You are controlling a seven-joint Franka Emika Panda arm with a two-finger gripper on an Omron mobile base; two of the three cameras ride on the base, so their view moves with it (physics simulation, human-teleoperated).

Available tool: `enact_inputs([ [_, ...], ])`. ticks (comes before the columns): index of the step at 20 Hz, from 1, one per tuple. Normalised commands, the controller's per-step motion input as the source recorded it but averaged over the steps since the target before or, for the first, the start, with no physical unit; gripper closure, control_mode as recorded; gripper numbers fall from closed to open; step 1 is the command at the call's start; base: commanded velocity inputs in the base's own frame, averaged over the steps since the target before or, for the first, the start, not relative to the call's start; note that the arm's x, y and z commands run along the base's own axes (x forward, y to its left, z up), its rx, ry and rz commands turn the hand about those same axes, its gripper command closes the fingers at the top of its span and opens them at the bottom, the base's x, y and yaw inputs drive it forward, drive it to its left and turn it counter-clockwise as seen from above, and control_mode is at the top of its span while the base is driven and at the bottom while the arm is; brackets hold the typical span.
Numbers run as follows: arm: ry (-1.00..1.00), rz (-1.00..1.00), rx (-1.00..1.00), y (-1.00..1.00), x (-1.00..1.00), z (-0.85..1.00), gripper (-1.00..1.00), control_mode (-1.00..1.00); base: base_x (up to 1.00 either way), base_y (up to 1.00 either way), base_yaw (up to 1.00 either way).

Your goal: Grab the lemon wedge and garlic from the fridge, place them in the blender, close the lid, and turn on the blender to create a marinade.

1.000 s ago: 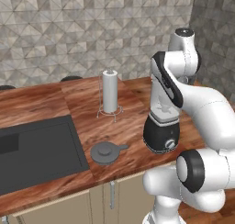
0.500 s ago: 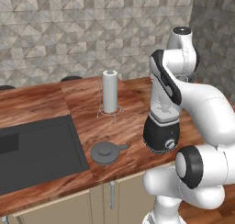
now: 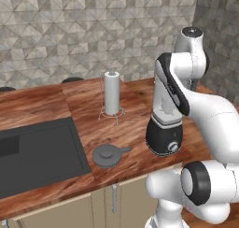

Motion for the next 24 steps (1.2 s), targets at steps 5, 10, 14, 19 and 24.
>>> enact_inputs([
  [5, -0.19, 0.0, -0.07, 0.24, -0.55, 0.33, -1.0, -1.0, 0.0, 0.0, 0.0],
  [10, -0.18, 0.04, -0.09, 0.38, -0.44, 0.35, -1.0, -1.0, 0.0, 0.0, 0.0],
  [14, -0.1, 0.14, -0.08, 0.15, -0.49, 0.41, -1.0, -1.0, 0.0, 0.0, 0.0],
  [19, 0.0, 0.25, -0.08, 0.11, -0.54, 0.37, -1.0, -1.0, 0.0, 0.0, 0.0],
  [24, 0.05, 0.33, -0.14, 0.25, -0.52, 0.22, -1.0, -1.0, 0.0, 0.0, 0.0],
])
